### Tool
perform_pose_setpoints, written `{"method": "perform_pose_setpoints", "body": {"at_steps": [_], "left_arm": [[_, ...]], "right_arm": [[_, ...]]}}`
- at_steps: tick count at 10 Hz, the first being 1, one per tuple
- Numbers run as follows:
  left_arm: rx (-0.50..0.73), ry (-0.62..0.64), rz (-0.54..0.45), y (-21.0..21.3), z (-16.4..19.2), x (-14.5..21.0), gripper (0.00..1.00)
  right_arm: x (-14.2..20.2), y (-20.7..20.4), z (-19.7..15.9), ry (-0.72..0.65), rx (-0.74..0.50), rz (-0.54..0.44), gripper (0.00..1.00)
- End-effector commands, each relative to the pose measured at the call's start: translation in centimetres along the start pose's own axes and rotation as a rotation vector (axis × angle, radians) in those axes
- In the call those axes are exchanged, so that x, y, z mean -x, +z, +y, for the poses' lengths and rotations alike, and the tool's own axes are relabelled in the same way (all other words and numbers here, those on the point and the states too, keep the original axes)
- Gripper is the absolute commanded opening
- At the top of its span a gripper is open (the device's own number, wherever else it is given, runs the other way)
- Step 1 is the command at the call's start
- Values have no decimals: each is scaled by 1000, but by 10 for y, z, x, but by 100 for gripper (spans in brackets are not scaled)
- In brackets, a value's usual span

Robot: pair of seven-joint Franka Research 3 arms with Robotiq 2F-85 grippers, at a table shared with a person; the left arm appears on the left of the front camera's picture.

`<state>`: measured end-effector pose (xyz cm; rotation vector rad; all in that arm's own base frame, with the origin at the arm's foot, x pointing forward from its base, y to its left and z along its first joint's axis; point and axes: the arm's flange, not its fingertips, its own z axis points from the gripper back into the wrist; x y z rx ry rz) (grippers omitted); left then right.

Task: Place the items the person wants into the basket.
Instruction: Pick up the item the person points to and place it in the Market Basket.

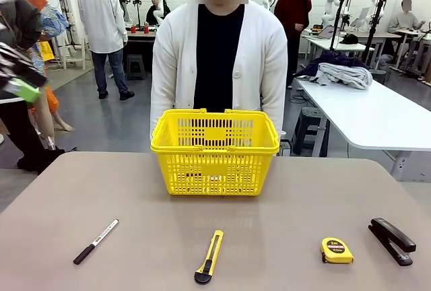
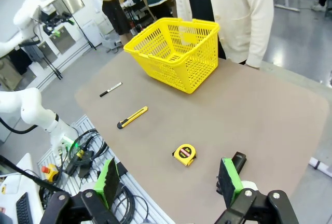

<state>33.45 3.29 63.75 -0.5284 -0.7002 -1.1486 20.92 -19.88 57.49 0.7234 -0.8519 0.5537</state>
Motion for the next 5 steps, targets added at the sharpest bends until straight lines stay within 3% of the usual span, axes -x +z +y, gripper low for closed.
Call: {"method": "perform_pose_setpoints", "body": {"at_steps": [1, 5], "left_arm": [[32, 11, -122, 21, 15, 39, 100], [20, 17, -331, 49, 37, 101, 100]], "right_arm": [[-2, -1, 0, 15, -13, -22, 100], [-2, -1, 0, 15, -13, -22, 100]]}}
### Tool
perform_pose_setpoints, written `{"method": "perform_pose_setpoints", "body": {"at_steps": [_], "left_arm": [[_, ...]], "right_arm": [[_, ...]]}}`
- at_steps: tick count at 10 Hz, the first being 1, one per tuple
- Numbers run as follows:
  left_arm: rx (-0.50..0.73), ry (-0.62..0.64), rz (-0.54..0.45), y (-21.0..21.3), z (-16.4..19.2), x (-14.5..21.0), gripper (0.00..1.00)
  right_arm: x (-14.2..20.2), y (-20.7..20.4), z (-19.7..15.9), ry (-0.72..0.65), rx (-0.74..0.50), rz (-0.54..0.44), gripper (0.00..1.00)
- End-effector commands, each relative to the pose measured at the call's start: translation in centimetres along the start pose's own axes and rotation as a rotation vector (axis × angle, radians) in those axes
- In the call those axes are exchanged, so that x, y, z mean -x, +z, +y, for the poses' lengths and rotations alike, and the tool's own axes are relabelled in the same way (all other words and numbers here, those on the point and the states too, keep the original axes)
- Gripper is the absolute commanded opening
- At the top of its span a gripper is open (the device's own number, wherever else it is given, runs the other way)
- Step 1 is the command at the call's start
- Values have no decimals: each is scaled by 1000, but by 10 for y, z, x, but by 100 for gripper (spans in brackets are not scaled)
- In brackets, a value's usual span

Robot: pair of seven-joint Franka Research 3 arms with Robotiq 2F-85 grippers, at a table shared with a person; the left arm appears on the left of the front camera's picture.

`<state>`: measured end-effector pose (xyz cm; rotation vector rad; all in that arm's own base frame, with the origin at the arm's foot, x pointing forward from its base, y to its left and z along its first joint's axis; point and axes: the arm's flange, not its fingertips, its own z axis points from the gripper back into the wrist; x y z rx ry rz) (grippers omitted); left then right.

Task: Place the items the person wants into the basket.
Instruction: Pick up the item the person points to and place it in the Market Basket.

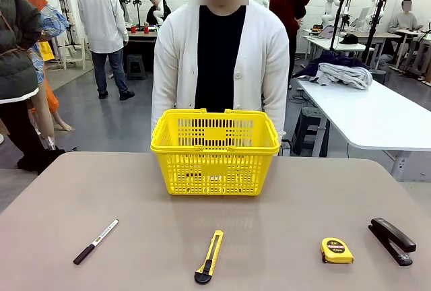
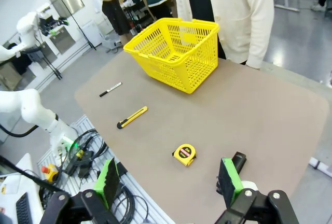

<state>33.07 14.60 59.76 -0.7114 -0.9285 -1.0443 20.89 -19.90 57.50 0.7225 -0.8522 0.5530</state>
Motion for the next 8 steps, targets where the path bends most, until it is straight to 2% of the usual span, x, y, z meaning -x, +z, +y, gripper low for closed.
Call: {"method": "perform_pose_setpoints", "body": {"at_steps": [1, 5, 8], "left_arm": [[12, -29, -40, -4, 1, 6, 100], [-21, 22, 66, -14, 7, 32, 100], [-23, 43, 63, -21, 10, 43, 100]], "right_arm": [[-2, -1, 0, 15, -14, -22, 100], [-2, -1, 0, 15, -14, -22, 100], [-2, -1, 0, 15, -14, -22, 100]]}}
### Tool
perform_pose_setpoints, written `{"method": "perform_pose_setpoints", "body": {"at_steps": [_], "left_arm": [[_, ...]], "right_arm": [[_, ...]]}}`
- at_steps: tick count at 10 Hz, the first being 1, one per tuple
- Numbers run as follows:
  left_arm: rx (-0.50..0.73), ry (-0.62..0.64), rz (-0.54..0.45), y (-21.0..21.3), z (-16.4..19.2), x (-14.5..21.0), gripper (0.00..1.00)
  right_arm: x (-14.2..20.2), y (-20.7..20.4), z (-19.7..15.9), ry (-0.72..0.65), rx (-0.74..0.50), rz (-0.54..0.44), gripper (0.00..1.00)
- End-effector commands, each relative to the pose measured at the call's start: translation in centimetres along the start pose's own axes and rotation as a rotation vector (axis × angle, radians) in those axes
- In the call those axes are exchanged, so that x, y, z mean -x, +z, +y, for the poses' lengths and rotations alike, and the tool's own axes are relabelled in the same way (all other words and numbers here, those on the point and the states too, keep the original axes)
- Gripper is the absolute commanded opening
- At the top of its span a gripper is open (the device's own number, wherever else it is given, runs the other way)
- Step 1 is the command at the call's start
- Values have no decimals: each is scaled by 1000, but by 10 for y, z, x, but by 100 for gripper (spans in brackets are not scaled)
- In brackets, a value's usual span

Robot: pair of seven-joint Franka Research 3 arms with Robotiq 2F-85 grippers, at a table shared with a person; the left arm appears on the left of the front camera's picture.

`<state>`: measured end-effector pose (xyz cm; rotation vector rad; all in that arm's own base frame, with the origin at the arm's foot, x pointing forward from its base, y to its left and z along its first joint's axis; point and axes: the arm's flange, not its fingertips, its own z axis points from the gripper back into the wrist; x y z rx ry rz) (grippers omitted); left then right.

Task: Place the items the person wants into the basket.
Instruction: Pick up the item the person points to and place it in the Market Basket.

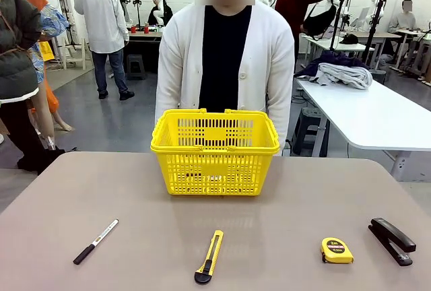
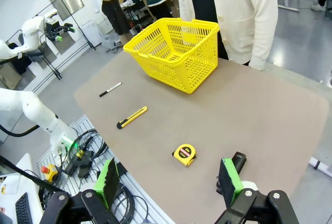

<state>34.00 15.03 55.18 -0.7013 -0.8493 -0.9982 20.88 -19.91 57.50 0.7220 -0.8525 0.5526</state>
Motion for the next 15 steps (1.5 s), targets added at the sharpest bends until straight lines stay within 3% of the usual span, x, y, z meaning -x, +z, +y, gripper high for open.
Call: {"method": "perform_pose_setpoints", "body": {"at_steps": [1, 15], "left_arm": [[-21, -12, 11, -1, -3, 4, 100], [-1, 4, 2, -1, 0, 1, 100]], "right_arm": [[-3, -1, 0, 15, -14, -22, 100], [-3, -1, 0, 15, -14, -22, 100]]}}
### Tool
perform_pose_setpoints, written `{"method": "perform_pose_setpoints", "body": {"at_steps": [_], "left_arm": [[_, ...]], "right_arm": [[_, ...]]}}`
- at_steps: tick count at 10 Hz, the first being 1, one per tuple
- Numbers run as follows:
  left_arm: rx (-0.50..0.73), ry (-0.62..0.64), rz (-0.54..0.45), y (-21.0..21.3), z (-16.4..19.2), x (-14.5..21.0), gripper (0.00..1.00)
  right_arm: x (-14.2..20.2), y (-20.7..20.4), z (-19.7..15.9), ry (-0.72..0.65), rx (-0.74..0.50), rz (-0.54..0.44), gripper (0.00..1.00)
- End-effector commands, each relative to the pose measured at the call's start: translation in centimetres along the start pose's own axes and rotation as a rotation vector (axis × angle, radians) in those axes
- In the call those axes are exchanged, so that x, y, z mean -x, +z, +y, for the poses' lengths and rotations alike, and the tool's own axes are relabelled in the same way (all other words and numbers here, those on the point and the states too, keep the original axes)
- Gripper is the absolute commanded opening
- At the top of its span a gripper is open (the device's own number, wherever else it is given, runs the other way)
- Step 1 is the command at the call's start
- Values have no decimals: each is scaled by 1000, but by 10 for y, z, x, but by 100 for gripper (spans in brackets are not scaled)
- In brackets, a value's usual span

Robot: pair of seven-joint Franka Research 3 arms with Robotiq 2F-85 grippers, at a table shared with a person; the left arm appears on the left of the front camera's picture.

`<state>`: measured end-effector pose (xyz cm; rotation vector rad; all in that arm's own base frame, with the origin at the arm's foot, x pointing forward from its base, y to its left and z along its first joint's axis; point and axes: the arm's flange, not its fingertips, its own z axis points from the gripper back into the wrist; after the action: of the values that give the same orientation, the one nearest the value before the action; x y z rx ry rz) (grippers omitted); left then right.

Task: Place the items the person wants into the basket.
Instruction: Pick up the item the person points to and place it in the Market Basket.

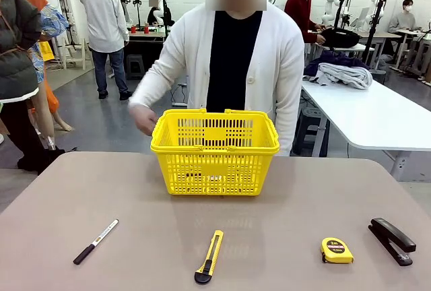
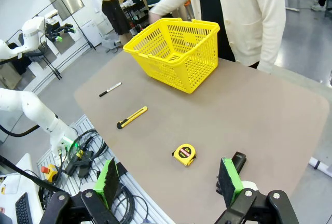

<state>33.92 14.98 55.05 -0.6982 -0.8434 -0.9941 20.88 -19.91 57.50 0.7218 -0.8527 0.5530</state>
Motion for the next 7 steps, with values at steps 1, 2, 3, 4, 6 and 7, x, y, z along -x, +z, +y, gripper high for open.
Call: {"method": "perform_pose_setpoints", "body": {"at_steps": [1, 2, 3, 4, 6, 7], "left_arm": [[1, -1, -3, 0, 0, 0, 100], [1, -1, -3, 0, 0, 0, 100], [1, -1, -3, 0, 0, 0, 100], [1, -1, -3, 0, 0, 0, 100], [1, -1, -3, 0, 0, 0, 100], [1, -1, -3, 0, 0, 0, 100]], "right_arm": [[-3, -1, 0, 15, -15, -22, 100], [-3, -1, 0, 15, -15, -22, 100], [-3, -1, 0, 15, -15, -22, 100], [-3, -1, 0, 15, -15, -22, 100], [-3, -1, 0, 15, -15, -22, 100], [-3, -1, 0, 15, -15, -22, 100]]}}
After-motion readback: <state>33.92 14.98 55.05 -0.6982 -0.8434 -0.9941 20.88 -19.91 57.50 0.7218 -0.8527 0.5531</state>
